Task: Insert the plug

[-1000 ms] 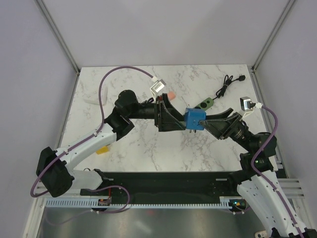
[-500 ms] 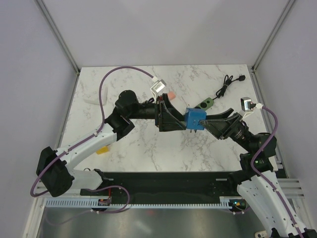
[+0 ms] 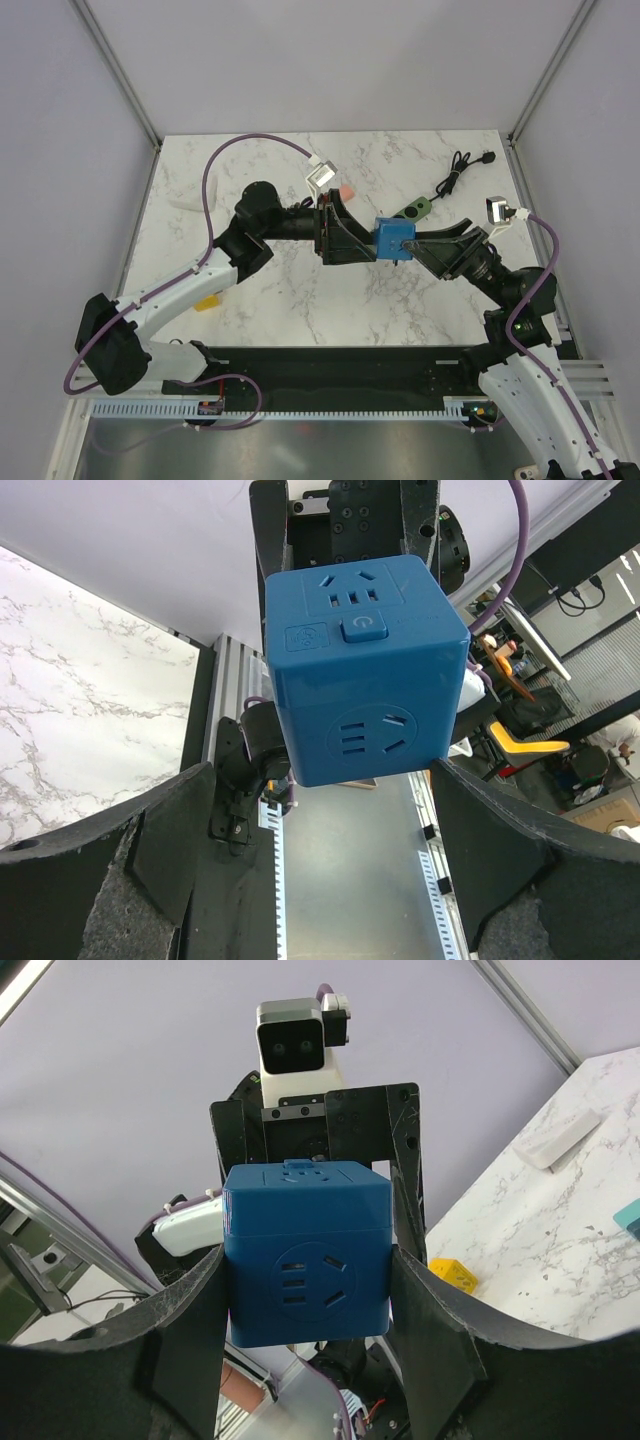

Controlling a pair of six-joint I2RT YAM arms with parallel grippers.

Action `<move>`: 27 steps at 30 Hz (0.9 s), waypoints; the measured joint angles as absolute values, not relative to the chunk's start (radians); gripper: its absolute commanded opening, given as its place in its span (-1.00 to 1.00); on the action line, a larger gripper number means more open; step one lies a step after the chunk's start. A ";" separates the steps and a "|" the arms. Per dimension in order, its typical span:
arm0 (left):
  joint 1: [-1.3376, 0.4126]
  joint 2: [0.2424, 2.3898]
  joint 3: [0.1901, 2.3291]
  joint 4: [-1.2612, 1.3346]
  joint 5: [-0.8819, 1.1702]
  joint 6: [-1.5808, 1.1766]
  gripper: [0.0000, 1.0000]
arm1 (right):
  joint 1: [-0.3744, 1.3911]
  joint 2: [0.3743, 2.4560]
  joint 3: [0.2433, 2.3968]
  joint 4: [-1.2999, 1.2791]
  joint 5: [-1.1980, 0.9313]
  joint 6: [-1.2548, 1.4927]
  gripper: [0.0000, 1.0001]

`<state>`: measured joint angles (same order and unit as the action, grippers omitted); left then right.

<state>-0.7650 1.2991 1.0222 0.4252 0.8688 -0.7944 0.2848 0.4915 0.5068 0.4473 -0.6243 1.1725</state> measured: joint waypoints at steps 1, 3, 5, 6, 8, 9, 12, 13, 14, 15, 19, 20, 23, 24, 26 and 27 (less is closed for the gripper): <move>-0.765 1.299 1.022 0.425 0.869 -0.794 0.91 | 0.285 0.492 0.507 0.447 -0.624 1.171 -0.42; -0.765 1.299 1.022 0.425 0.869 -0.794 0.90 | 0.285 0.492 0.507 0.447 -0.624 1.171 -0.42; -0.765 1.301 1.022 0.425 0.869 -0.794 0.89 | 0.285 0.492 0.505 0.449 -0.623 1.171 -0.42; -0.765 1.303 1.022 0.425 0.869 -0.795 0.89 | 0.284 0.492 0.502 0.452 -0.622 1.172 -0.42; -0.765 1.307 1.022 0.426 0.870 -0.795 0.90 | 0.284 0.492 0.496 0.456 -0.618 1.173 -0.42; -0.765 1.310 1.022 0.426 0.871 -0.795 0.92 | 0.284 0.492 0.495 0.456 -0.614 1.173 -0.42; -0.765 1.317 1.022 0.425 0.870 -0.795 0.99 | 0.284 0.492 0.487 0.460 -0.605 1.174 -0.43; -0.765 1.318 1.022 0.424 0.870 -0.795 1.00 | 0.284 0.492 0.485 0.462 -0.604 1.174 -0.43; -0.766 1.318 1.022 0.424 0.869 -0.795 1.00 | 0.283 0.492 0.484 0.464 -0.603 1.174 -0.43; -0.766 1.318 1.022 0.424 0.869 -0.795 1.00 | 0.284 0.492 0.484 0.466 -0.601 1.174 -0.43; -0.770 1.318 1.023 0.424 0.865 -0.796 1.00 | 0.284 0.492 0.482 0.470 -0.598 1.173 -0.45; -0.771 1.318 1.023 0.424 0.864 -0.796 1.00 | 0.284 0.492 0.482 0.470 -0.597 1.173 -0.45; -0.779 1.328 1.039 0.428 0.847 -0.805 0.99 | 0.284 0.493 0.480 0.453 -0.599 1.153 -0.47; -0.785 1.333 1.048 0.430 0.841 -0.808 1.00 | 0.286 0.495 0.477 0.441 -0.607 1.146 -0.47; -0.796 1.337 1.061 0.439 0.833 -0.815 1.00 | 0.289 0.499 0.470 0.418 -0.613 1.136 -0.48; -0.798 1.337 1.062 0.436 0.823 -0.817 1.00 | 0.290 0.499 0.469 0.416 -0.615 1.135 -0.48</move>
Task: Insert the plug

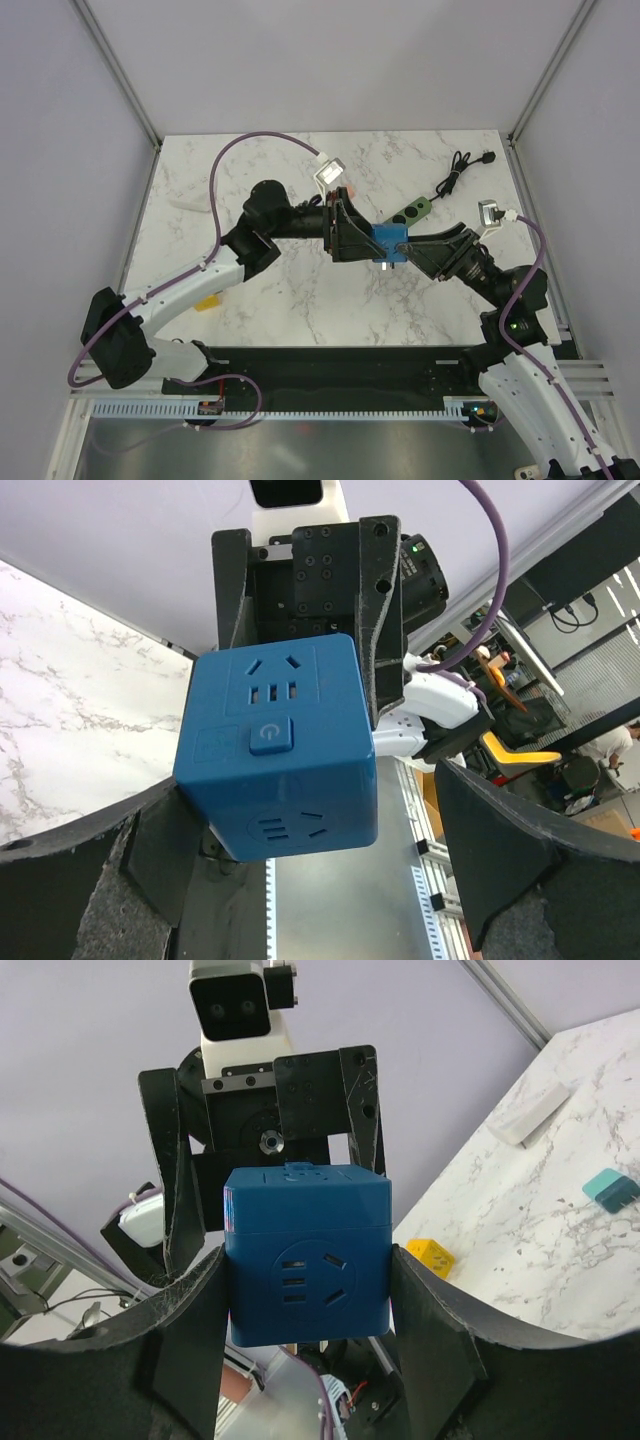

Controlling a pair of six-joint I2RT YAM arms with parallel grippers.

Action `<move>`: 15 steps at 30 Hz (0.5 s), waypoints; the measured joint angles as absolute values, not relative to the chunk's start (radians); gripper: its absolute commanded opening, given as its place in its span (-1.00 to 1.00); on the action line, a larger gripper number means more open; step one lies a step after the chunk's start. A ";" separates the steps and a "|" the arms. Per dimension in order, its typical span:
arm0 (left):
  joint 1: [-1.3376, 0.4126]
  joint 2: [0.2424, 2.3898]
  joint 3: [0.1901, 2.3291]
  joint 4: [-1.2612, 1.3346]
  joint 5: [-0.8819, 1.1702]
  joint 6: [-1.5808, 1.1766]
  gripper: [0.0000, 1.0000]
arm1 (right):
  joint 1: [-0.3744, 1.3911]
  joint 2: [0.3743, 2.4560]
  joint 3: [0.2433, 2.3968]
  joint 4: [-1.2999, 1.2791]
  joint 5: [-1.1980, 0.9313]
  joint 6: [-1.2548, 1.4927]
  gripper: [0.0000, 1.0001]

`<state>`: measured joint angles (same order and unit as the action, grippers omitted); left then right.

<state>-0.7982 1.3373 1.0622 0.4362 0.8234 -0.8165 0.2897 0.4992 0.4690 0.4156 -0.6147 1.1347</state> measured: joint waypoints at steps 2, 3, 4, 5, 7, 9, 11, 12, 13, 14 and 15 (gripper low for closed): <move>-0.799 1.340 1.063 0.438 0.816 -0.822 0.99 | 0.290 0.493 0.469 0.400 -0.616 1.123 -0.47; -0.799 1.340 1.063 0.438 0.814 -0.824 0.98 | 0.290 0.492 0.469 0.397 -0.616 1.121 -0.47; -0.799 1.340 1.063 0.438 0.813 -0.826 0.96 | 0.290 0.491 0.469 0.395 -0.616 1.118 -0.47; -0.799 1.342 1.063 0.438 0.813 -0.829 0.95 | 0.290 0.490 0.469 0.395 -0.616 1.117 -0.48; -0.799 1.346 1.063 0.444 0.813 -0.833 0.93 | 0.290 0.490 0.469 0.394 -0.616 1.112 -0.48; -0.799 1.352 1.063 0.447 0.813 -0.836 0.92 | 0.290 0.490 0.469 0.387 -0.615 1.111 -0.48; -0.799 1.358 1.063 0.451 0.813 -0.839 0.90 | 0.290 0.490 0.469 0.383 -0.613 1.110 -0.48; -0.799 1.361 1.063 0.453 0.813 -0.841 0.90 | 0.290 0.490 0.469 0.381 -0.612 1.110 -0.48; -0.799 1.362 1.063 0.453 0.813 -0.841 0.89 | 0.290 0.490 0.469 0.380 -0.612 1.111 -0.48; -0.799 1.364 1.063 0.455 0.813 -0.842 0.89 | 0.290 0.490 0.469 0.380 -0.612 1.111 -0.48; -0.799 1.365 1.063 0.457 0.813 -0.844 0.88 | 0.290 0.490 0.469 0.381 -0.611 1.111 -0.48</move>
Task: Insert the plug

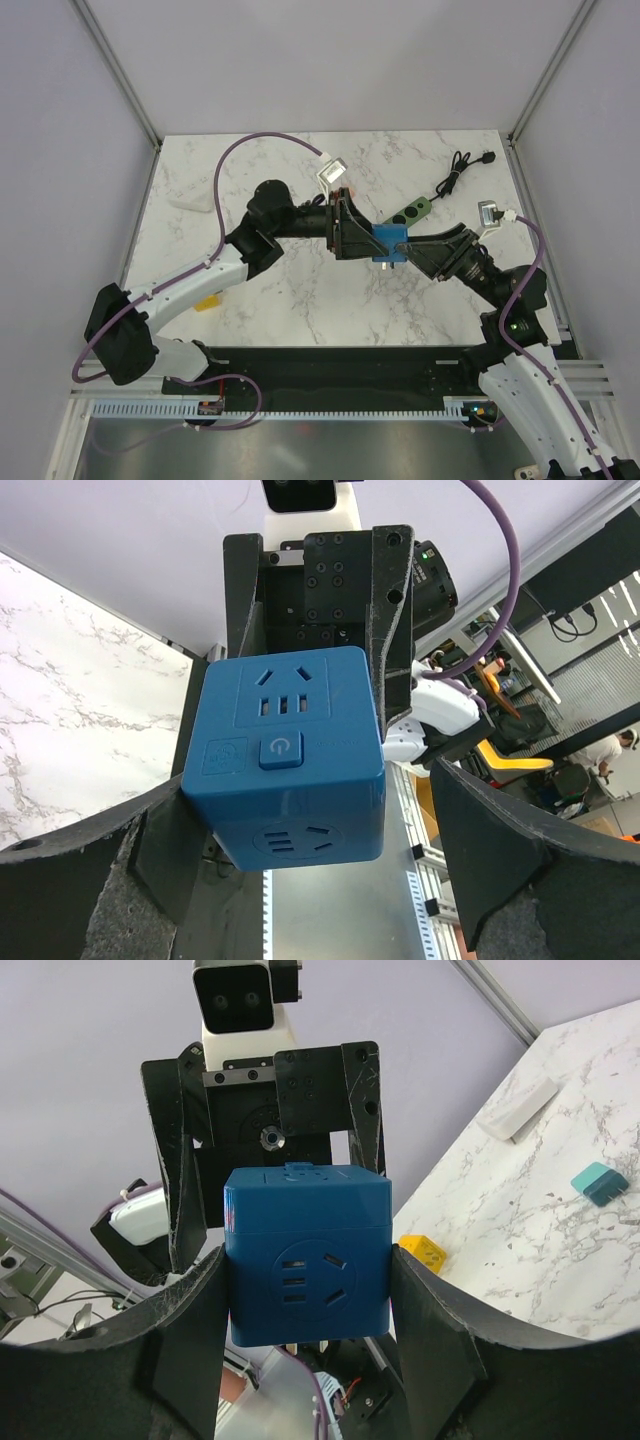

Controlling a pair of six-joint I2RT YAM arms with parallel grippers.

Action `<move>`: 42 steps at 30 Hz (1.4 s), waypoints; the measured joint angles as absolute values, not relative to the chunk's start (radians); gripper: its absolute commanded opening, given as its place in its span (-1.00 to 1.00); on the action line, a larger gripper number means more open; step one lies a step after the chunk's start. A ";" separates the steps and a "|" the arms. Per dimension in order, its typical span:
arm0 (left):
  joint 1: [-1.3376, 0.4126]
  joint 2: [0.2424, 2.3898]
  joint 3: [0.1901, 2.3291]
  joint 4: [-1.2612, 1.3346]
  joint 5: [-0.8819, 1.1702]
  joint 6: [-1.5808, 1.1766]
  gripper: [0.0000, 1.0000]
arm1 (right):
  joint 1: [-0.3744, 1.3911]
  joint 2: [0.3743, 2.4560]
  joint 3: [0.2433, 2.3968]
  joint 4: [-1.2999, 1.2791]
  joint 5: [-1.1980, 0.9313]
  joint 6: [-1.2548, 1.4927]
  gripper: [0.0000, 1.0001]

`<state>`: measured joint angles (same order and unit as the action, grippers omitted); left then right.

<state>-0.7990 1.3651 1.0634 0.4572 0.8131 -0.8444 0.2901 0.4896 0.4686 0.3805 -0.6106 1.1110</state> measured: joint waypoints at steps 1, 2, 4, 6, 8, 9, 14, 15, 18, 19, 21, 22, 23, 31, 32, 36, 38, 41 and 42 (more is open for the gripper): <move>-0.799 1.366 1.063 0.459 0.813 -0.846 0.88 | 0.290 0.490 0.469 0.381 -0.608 1.111 -0.48; -0.799 1.366 1.063 0.460 0.813 -0.847 0.88 | 0.290 0.490 0.469 0.383 -0.606 1.113 -0.48; -0.799 1.366 1.063 0.465 0.813 -0.848 0.87 | 0.290 0.487 0.466 0.388 -0.604 1.114 -0.48; -0.799 1.366 1.060 0.468 0.813 -0.848 0.86 | 0.290 0.482 0.463 0.389 -0.601 1.116 -0.48; -0.799 1.366 1.056 0.471 0.813 -0.849 0.85 | 0.290 0.476 0.459 0.395 -0.596 1.121 -0.48; -0.799 1.366 1.055 0.471 0.814 -0.849 0.84 | 0.290 0.473 0.456 0.399 -0.592 1.122 -0.48; -0.801 1.366 1.044 0.482 0.815 -0.857 0.82 | 0.290 0.463 0.436 0.415 -0.574 1.134 -0.48; -0.802 1.366 1.042 0.483 0.815 -0.858 0.82 | 0.290 0.464 0.432 0.418 -0.571 1.138 -0.48; -0.803 1.372 1.040 0.485 0.815 -0.861 0.69 | 0.290 0.463 0.426 0.426 -0.566 1.147 -0.48; -0.804 1.374 1.040 0.487 0.816 -0.864 0.63 | 0.290 0.463 0.426 0.428 -0.564 1.149 -0.48; -0.804 1.379 1.040 0.489 0.818 -0.867 0.51 | 0.290 0.463 0.423 0.437 -0.560 1.155 -0.47; -0.804 1.382 1.040 0.490 0.818 -0.868 0.42 | 0.290 0.462 0.421 0.441 -0.559 1.156 -0.47; -0.805 1.383 1.040 0.489 0.819 -0.870 0.27 | 0.290 0.461 0.419 0.447 -0.559 1.158 -0.46; -0.803 1.393 1.040 0.491 0.826 -0.889 -0.96 | 0.290 0.460 0.422 0.429 -0.565 1.144 0.77; -0.802 1.394 1.040 0.480 0.835 -0.886 -0.95 | 0.290 0.461 0.438 0.389 -0.571 1.119 0.88; -0.808 1.386 1.055 0.331 0.872 -0.792 -0.95 | 0.290 0.506 0.582 0.145 -0.601 0.949 0.96; -0.809 1.374 1.070 0.238 0.879 -0.725 -0.95 | 0.290 0.540 0.672 0.024 -0.631 0.851 0.96; -0.809 1.338 1.084 0.097 0.904 -0.614 -0.96 | 0.291 0.596 0.776 -0.118 -0.694 0.731 0.96; -0.809 1.324 1.085 0.056 0.916 -0.579 -0.96 | 0.290 0.617 0.800 -0.160 -0.726 0.698 0.95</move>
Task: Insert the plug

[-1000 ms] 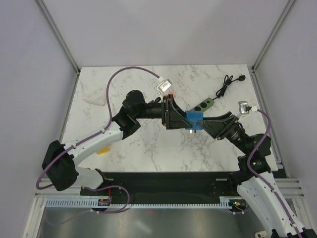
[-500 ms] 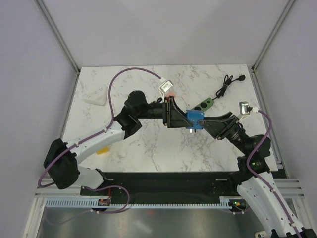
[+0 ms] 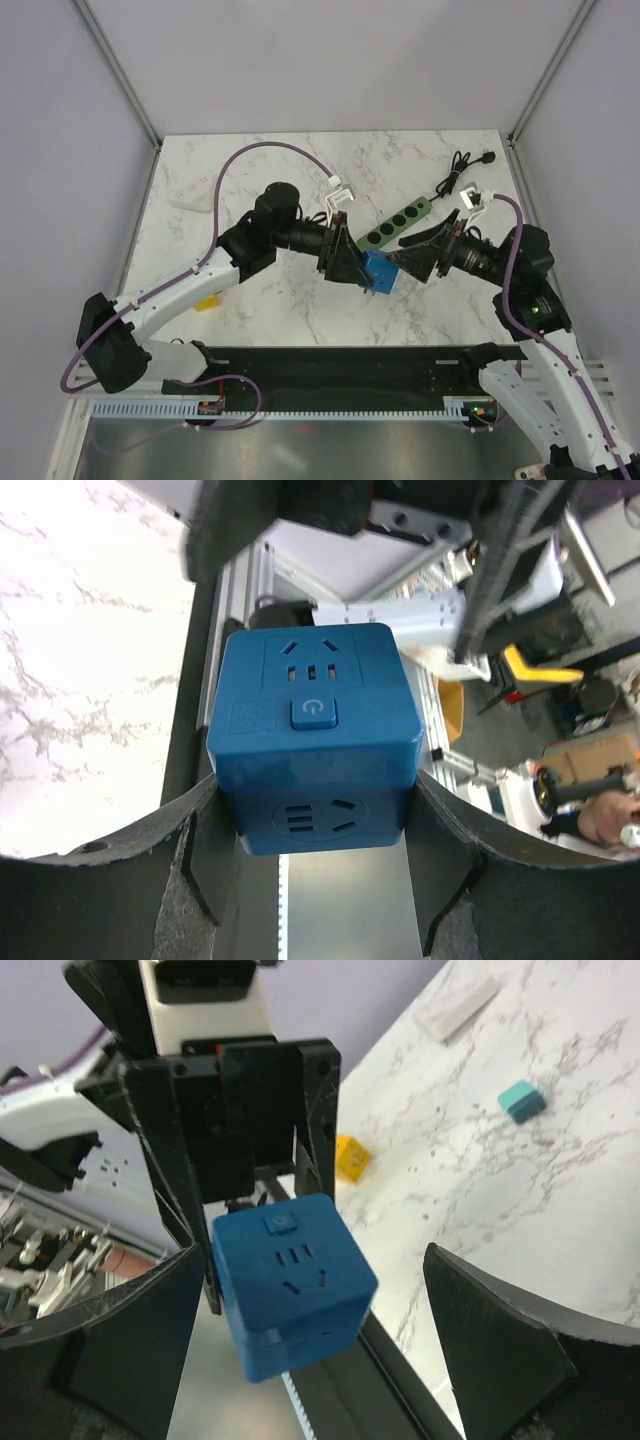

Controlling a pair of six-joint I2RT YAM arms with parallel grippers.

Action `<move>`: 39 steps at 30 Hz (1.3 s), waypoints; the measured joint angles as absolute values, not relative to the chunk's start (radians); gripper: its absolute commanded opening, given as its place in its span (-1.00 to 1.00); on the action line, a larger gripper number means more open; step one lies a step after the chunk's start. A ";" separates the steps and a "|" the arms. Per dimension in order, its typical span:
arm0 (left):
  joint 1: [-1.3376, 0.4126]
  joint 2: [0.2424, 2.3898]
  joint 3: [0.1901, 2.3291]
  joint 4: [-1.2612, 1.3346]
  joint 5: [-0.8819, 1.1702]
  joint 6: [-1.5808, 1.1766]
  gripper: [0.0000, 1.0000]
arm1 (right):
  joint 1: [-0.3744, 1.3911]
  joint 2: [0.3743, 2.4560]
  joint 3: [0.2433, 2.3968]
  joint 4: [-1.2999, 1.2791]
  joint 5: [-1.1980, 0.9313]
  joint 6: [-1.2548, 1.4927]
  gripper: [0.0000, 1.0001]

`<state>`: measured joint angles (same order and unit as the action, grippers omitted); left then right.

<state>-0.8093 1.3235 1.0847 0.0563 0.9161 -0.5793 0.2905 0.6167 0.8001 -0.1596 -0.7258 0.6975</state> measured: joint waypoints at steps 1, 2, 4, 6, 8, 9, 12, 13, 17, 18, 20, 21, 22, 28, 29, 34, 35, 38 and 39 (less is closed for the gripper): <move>-0.809 1.309 1.085 0.020 0.927 -0.550 -0.95 | 0.290 0.637 0.815 -0.193 -0.756 0.669 0.94; -0.809 1.296 1.085 -0.014 0.937 -0.522 -0.95 | 0.290 0.658 0.824 -0.222 -0.788 0.644 0.92; -0.809 1.277 1.085 -0.067 0.965 -0.476 -0.95 | 0.291 0.691 0.828 -0.268 -0.838 0.610 0.89; -0.809 1.269 1.084 -0.111 0.994 -0.442 -0.95 | 0.292 0.719 0.828 -0.306 -0.873 0.583 0.89; -0.809 1.267 1.084 -0.142 1.019 -0.417 -0.95 | 0.295 0.733 0.828 -0.332 -0.904 0.569 0.89; -0.809 1.268 1.084 -0.157 1.030 -0.406 -0.95 | 0.299 0.732 0.828 -0.337 -0.919 0.568 0.89; -0.809 1.268 1.083 -0.190 1.054 -0.387 -0.96 | 0.312 0.712 0.828 -0.321 -0.964 0.578 0.89; -0.809 1.269 1.084 -0.198 1.061 -0.381 -0.96 | 0.316 0.704 0.827 -0.309 -0.977 0.584 0.90; -0.809 1.282 1.085 -0.230 1.089 -0.360 -0.96 | 0.326 0.690 0.827 -0.271 -1.012 0.609 0.90; -0.809 1.287 1.085 -0.238 1.093 -0.355 -0.95 | 0.326 0.691 0.827 -0.265 -1.018 0.616 0.90; -0.809 1.298 1.087 -0.250 1.103 -0.349 -0.96 | 0.337 0.697 0.825 -0.247 -1.024 0.631 0.90; -0.809 1.303 1.087 -0.254 1.105 -0.348 -0.95 | 0.345 0.702 0.825 -0.242 -1.025 0.637 0.90; -0.809 1.307 1.087 -0.258 1.107 -0.347 -0.96 | 0.356 0.709 0.825 -0.239 -1.024 0.643 0.90; -0.809 1.317 1.103 -0.275 1.119 -0.339 -0.95 | 0.453 0.759 0.812 -0.222 -1.002 0.659 0.89; -0.809 1.317 1.105 -0.276 1.122 -0.337 -0.95 | 0.472 0.770 0.806 -0.222 -0.992 0.659 0.88; -0.809 1.317 1.110 -0.283 1.135 -0.326 -0.95 | 0.542 0.806 0.773 -0.229 -0.949 0.657 0.70; -0.809 1.318 1.112 -0.284 1.137 -0.324 -0.95 | 0.549 0.805 0.770 -0.233 -0.945 0.658 0.57; -0.809 1.333 1.117 -0.292 1.149 -0.315 -0.95 | 0.560 0.795 0.768 -0.231 -0.943 0.656 0.32; -0.809 1.338 1.119 -0.294 1.156 -0.313 -0.96 | 0.563 0.788 0.768 -0.232 -0.943 0.651 0.29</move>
<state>-0.8093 1.3384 1.1191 -0.2935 1.1561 -0.3134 0.5629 0.7876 0.7681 -0.2321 -0.9432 0.6514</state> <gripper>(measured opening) 0.664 0.701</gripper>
